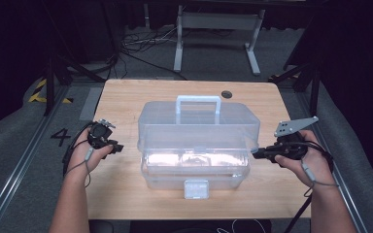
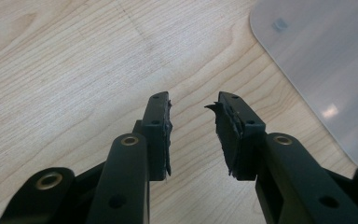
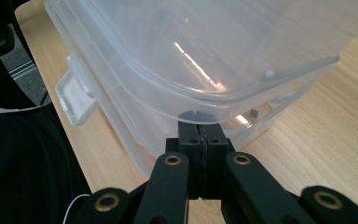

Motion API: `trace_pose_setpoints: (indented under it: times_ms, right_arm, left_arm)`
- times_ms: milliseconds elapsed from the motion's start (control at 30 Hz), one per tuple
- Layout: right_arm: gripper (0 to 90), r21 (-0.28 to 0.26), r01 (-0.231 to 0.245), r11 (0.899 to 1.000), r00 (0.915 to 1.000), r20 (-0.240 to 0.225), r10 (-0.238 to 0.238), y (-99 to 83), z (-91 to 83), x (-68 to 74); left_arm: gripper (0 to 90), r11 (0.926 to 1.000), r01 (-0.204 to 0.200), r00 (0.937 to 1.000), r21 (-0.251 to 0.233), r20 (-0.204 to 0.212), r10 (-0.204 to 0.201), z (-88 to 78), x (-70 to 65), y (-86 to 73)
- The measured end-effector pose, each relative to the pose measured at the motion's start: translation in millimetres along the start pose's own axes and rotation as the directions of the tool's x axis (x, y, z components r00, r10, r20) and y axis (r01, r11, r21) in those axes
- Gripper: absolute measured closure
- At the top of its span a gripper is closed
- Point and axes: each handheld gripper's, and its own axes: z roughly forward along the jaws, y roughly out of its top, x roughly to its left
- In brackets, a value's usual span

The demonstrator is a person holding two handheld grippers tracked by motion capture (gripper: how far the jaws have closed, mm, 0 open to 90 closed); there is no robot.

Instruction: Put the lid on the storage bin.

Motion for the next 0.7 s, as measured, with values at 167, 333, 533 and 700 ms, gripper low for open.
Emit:
trace_pose_setpoints:
  times_ms: [167, 333, 533, 700]
  right_arm:
    - [90.0, 0.022, 0.001, 1.0, 1.0, -0.009, -0.001, -0.6, 1.4, 0.2]
    - [90.0, 0.047, 0.008, 0.999, 0.9998, -0.016, -0.007, -1.2, 3.1, 0.1]
    - [90.0, 0.061, 0.02, 0.998, 0.9996, -0.023, -0.019, -1.6, 4.0, 0.2]
    - [90.0, 0.08, 0.029, 0.996, 0.9992, -0.03, -0.027, -2.2, 5.4, -0.3]
  left_arm:
    - [65.0, 1.0, -0.002, 1.0, 0.003, 0.003, 0.002, 0.1, 0.5, 0.0]
    - [64.6, 0.9999, -0.006, 0.9999, 0.01, 0.008, 0.006, 0.6, 0.7, -0.2]
    - [64.0, 0.9998, -0.015, 0.9989, 0.012, 0.045, 0.015, 2.5, 0.5, -1.2]
    - [63.7, 0.9996, -0.025, 0.9976, 0.015, 0.065, 0.024, 4.3, 0.1, -1.9]
